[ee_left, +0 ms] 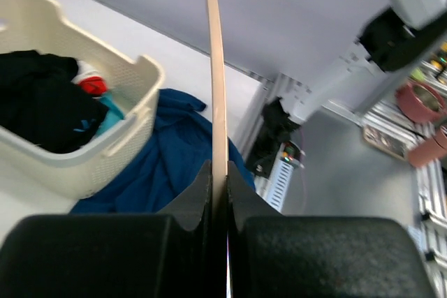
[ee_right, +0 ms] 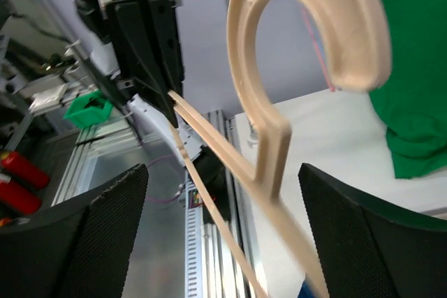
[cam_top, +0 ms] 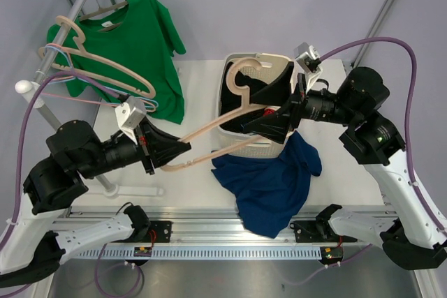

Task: Remove the t-shirt from the hanger
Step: Place the hanger at the clothesline.

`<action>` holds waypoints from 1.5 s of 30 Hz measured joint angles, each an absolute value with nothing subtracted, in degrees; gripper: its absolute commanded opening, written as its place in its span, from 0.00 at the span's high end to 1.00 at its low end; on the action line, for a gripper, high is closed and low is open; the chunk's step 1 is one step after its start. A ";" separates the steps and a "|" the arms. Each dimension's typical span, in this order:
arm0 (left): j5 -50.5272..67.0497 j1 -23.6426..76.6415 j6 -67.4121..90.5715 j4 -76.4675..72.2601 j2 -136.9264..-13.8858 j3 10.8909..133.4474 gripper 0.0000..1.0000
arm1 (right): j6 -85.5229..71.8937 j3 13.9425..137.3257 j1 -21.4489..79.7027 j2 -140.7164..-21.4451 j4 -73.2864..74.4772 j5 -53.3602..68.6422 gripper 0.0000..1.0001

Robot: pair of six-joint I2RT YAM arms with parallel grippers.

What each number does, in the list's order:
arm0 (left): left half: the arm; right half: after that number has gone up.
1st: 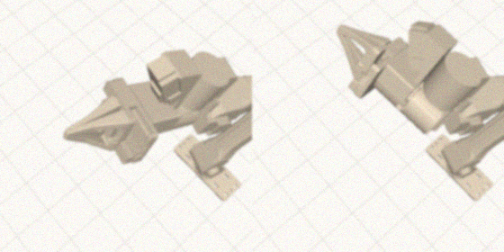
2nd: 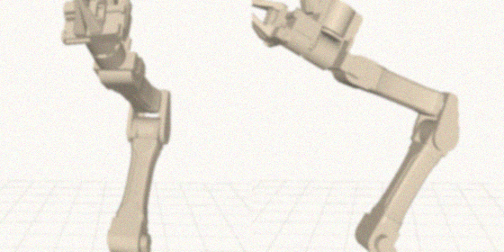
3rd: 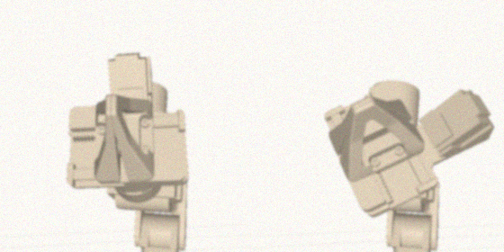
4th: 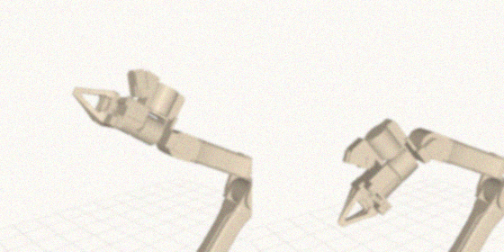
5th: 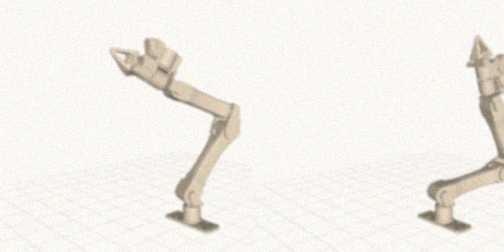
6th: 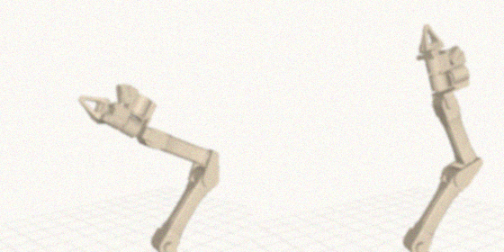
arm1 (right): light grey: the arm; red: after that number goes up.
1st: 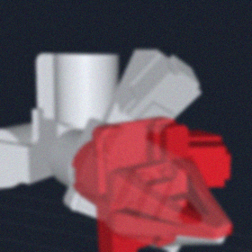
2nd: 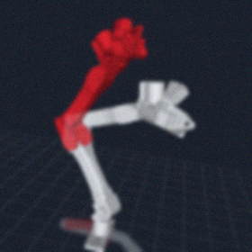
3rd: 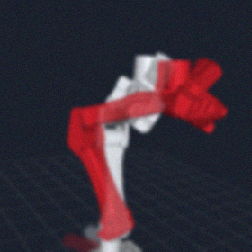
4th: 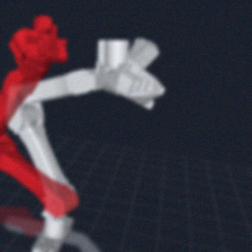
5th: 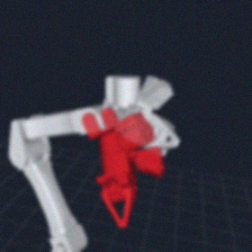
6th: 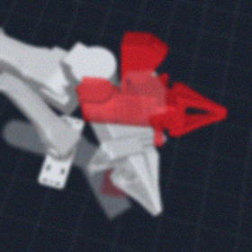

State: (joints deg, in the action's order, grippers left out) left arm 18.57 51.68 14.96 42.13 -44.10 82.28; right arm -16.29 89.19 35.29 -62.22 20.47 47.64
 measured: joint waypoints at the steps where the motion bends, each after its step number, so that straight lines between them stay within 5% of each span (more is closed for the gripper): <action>1: 15.55 51.70 15.07 42.57 -44.25 82.98 1.00 | -16.43 89.19 35.29 -62.00 20.67 45.78 0.01; 27: -60.55 51.51 16.27 39.00 -63.53 89.19 1.00 | -16.03 84.09 35.22 -48.60 26.48 28.95 0.01; 45: -77.65 51.51 19.00 37.56 -68.29 93.17 1.00 | -15.40 83.92 35.22 -50.46 26.98 29.04 0.01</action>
State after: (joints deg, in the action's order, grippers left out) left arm -77.65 51.51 19.00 37.56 -68.29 93.17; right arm -15.40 83.92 35.22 -50.46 26.98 29.04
